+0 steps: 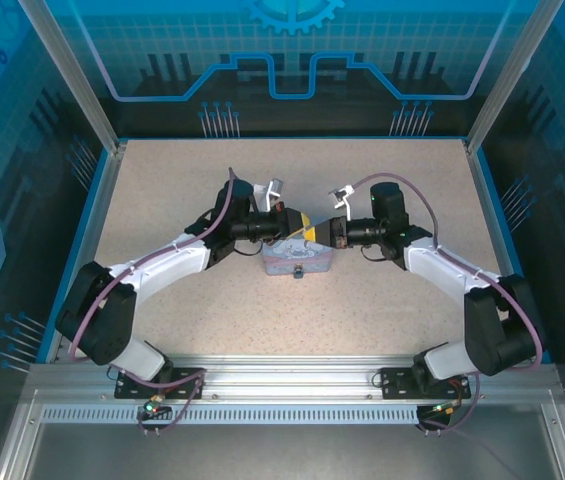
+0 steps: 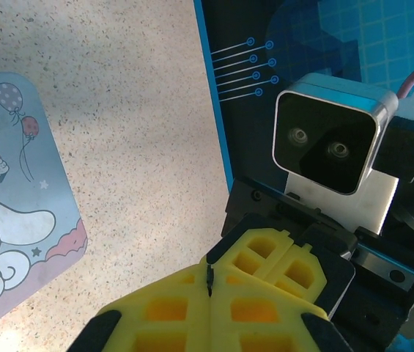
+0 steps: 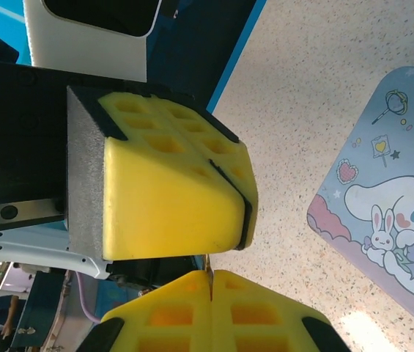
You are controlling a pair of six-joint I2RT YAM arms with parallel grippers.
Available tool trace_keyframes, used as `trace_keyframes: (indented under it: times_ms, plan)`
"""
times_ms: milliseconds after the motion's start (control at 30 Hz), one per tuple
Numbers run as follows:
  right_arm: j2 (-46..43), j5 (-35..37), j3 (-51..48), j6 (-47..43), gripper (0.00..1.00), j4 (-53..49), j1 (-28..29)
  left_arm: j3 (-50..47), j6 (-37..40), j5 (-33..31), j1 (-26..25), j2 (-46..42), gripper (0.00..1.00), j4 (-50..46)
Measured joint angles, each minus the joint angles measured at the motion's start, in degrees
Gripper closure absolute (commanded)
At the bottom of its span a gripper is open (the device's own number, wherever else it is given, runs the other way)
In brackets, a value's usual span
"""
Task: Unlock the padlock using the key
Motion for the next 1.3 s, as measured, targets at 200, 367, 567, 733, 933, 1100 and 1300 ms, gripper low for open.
trace_keyframes:
  times_ms: [200, 367, 567, 733, 933, 1100, 1300]
  plan:
    - [0.17, 0.50, 0.02, 0.94, 0.57, 0.33, -1.07, 0.00, -0.63, -0.66, -0.39, 0.00, 1.00, 0.68]
    - [-3.08, 2.12, -2.10, 1.75, 0.46, 0.35, -4.37, 0.00, -1.25, -2.97, -0.66, -0.07, 1.00, 0.70]
    - [-7.26, 5.20, -5.66, 4.70, 0.32, 3.39, -4.68, -1.42, -4.31, -7.52, -0.66, -2.08, 1.00, 1.57]
    - [-7.48, 10.21, -7.02, 9.14, 0.33, 8.11, -1.77, -3.69, -7.82, -12.17, -0.94, -4.37, 1.00, 3.19]
    - [-6.97, 15.69, -7.06, 14.19, 0.40, 14.73, 2.08, -6.49, -9.79, -17.73, -2.32, -6.99, 1.00, 4.39]
    - [-4.09, 17.84, -6.88, 16.94, 0.45, 18.58, 4.33, -7.78, -9.84, -21.55, -2.80, -9.07, 1.00, 4.79]
    - [-1.51, 18.64, -6.75, 18.60, 0.51, 21.05, 6.60, -8.24, -9.81, -24.79, -2.91, -10.36, 1.00, 5.22]
